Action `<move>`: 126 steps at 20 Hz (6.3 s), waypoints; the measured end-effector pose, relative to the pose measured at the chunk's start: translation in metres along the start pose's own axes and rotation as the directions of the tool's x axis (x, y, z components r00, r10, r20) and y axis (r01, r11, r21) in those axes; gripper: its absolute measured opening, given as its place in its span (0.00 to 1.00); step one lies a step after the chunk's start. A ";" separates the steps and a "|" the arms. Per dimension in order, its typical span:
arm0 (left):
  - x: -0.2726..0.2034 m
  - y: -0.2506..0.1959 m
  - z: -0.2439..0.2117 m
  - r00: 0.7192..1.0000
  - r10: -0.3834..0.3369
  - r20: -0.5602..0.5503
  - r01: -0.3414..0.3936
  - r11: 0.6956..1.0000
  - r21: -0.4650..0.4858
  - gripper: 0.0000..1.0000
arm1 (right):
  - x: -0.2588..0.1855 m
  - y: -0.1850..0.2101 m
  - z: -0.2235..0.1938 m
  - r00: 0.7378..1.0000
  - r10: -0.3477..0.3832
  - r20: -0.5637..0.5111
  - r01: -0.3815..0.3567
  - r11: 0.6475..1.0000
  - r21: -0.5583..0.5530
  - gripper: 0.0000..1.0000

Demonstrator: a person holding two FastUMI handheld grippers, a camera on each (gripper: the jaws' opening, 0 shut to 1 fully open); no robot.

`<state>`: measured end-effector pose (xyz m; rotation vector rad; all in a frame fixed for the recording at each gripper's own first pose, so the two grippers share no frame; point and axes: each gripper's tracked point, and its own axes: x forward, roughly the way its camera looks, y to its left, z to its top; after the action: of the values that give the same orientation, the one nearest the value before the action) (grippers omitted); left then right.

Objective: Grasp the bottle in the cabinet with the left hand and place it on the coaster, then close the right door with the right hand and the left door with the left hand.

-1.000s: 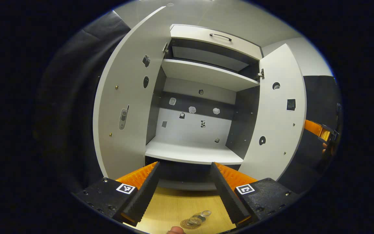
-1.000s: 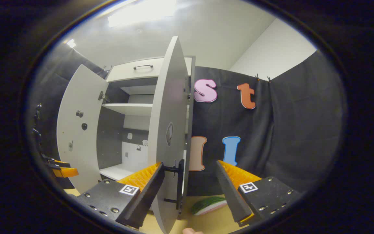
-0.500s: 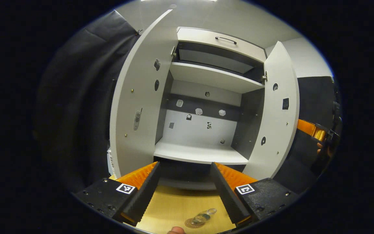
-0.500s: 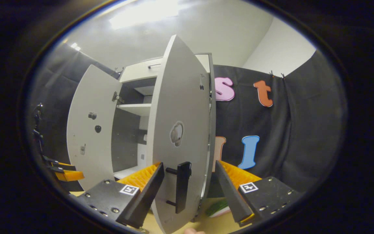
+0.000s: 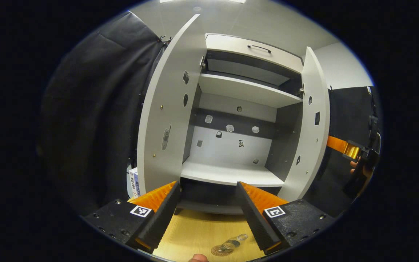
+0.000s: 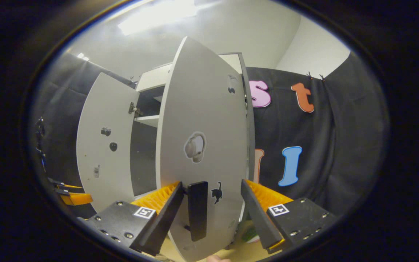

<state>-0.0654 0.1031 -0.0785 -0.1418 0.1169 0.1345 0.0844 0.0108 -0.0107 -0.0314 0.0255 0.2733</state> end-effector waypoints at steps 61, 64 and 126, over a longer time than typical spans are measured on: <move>0.025 0.176 0.134 0.969 0.084 0.232 -0.115 0.986 0.120 0.93 | 0.139 0.090 -0.043 0.982 -0.187 0.014 0.187 0.982 -0.015 0.99; 0.032 0.172 0.138 0.972 0.028 0.233 -0.065 0.986 0.153 0.94 | 0.136 0.092 -0.045 0.984 -0.174 0.026 0.176 0.982 -0.067 0.99; 0.174 -0.075 0.094 0.904 -0.411 0.119 0.403 0.911 0.086 1.00 | -0.132 -0.149 0.031 0.831 -0.551 0.078 0.556 0.827 -0.082 0.99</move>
<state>0.1263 0.0657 0.0018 -0.0945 -0.0457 -0.2784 -0.0014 -0.1668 0.0278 -0.1313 -0.0496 -0.3126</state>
